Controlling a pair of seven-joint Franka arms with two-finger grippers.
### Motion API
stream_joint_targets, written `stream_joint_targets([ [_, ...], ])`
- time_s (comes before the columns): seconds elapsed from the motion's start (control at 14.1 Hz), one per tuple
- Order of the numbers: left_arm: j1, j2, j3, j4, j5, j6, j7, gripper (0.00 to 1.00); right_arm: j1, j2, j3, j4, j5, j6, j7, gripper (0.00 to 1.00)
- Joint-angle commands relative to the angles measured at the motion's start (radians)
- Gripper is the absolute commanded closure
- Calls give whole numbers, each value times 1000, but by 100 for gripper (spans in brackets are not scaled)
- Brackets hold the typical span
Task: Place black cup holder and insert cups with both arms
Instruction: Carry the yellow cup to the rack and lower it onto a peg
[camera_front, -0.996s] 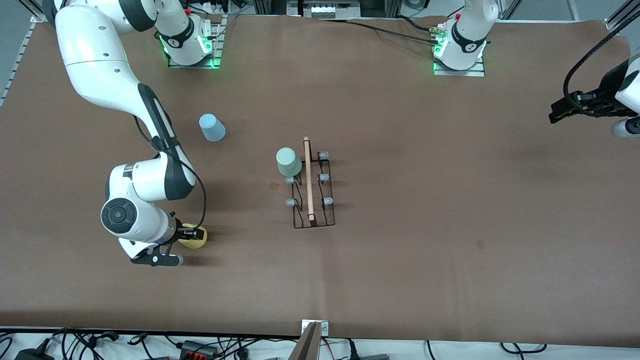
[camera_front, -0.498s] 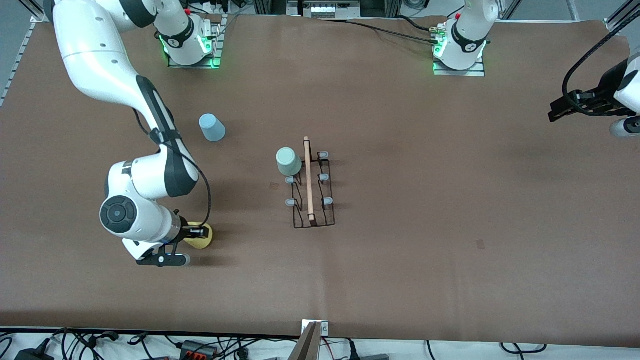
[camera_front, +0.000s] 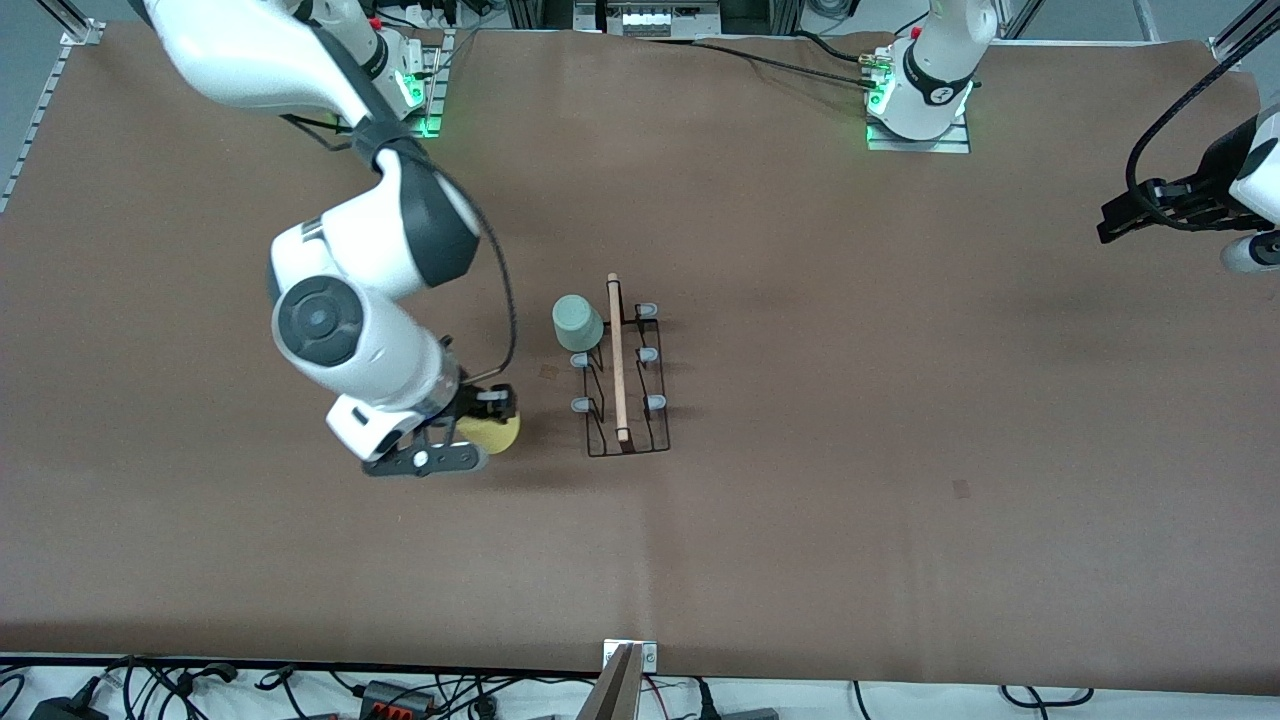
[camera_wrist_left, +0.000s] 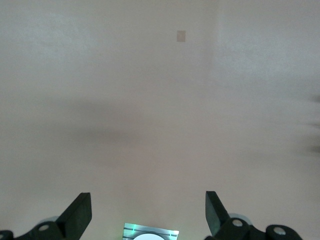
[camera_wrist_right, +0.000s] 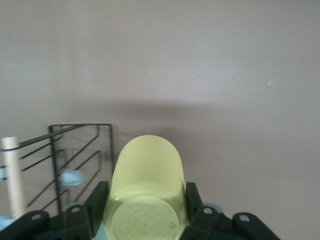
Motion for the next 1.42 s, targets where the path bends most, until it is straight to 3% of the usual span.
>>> stream_joint_targets([
  [0.0, 7, -6, -3, 8, -3, -8, 4, 0, 59, 7, -7, 5, 10, 26, 120, 79],
  [1.35, 7, -1, 2, 8, -3, -10, 4, 0, 119, 128, -5, 0, 13, 190, 178, 79],
])
